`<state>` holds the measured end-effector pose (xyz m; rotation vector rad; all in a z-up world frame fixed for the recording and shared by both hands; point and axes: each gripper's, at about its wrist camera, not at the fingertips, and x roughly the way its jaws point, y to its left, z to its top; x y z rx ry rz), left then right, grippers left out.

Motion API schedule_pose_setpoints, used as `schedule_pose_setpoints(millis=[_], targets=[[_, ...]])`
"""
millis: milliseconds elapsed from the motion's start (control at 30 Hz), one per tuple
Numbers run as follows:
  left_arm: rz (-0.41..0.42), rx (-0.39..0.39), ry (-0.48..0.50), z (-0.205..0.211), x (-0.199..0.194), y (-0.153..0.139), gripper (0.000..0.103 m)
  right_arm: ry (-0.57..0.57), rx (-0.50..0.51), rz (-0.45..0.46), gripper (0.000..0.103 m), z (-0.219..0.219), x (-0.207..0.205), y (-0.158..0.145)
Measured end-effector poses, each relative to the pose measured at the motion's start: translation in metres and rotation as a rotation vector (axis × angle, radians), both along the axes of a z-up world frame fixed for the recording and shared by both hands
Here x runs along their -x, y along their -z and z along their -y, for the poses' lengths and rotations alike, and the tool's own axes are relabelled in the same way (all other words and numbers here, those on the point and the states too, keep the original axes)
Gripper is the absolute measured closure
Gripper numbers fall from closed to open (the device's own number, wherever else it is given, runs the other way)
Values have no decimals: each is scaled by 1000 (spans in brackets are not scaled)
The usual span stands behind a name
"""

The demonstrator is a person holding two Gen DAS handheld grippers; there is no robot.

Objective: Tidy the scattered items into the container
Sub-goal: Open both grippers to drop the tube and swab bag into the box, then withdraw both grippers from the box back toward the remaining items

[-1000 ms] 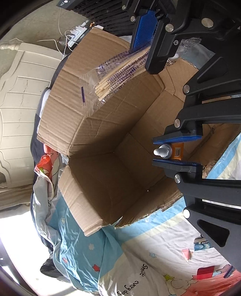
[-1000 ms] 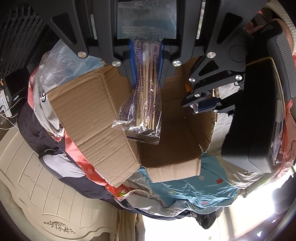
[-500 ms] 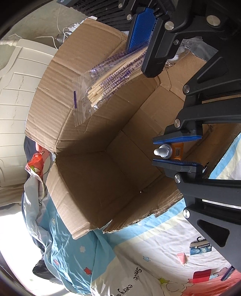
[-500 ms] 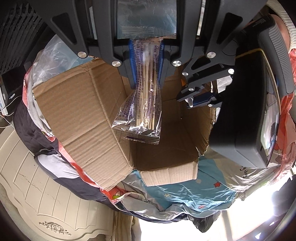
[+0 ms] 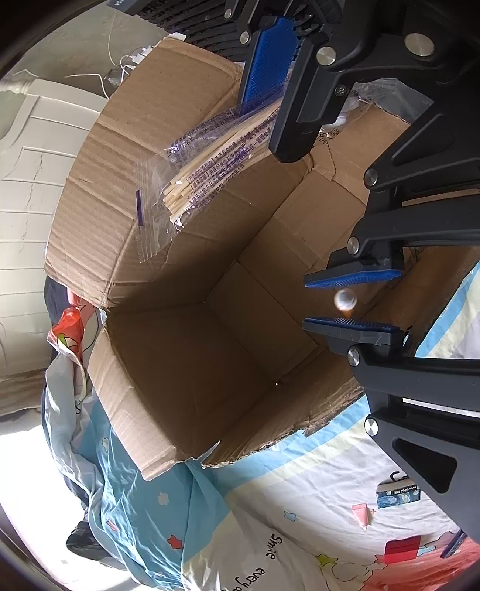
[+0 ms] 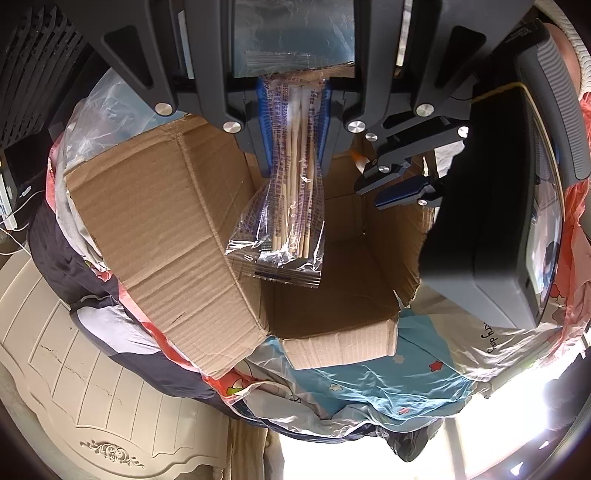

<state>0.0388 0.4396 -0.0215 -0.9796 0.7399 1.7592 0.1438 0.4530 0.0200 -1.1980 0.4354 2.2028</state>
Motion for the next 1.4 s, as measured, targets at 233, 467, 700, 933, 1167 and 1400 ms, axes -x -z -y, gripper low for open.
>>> schedule_pose_setpoints(millis=[233,467,700,933,1167,1400], targets=[[-23,-19,33,2,-9,-5,37,23,-24,8,62,-2,-1,-1],[-49,-25,41,3,-15,-9,27,46,-48,13,48,-3,-6,-4],[-58,-22,36,6,-15,-13,24,62,-49,4,42,-3,-11,-8],[-67,-17,32,18,-20,-16,20,70,-55,6,39,2,-13,-13],[-67,-36,12,32,-20,-26,12,80,-80,-7,26,11,-13,-22],[-66,-41,-16,50,-15,-32,12,68,-103,-27,26,24,-12,-34]])
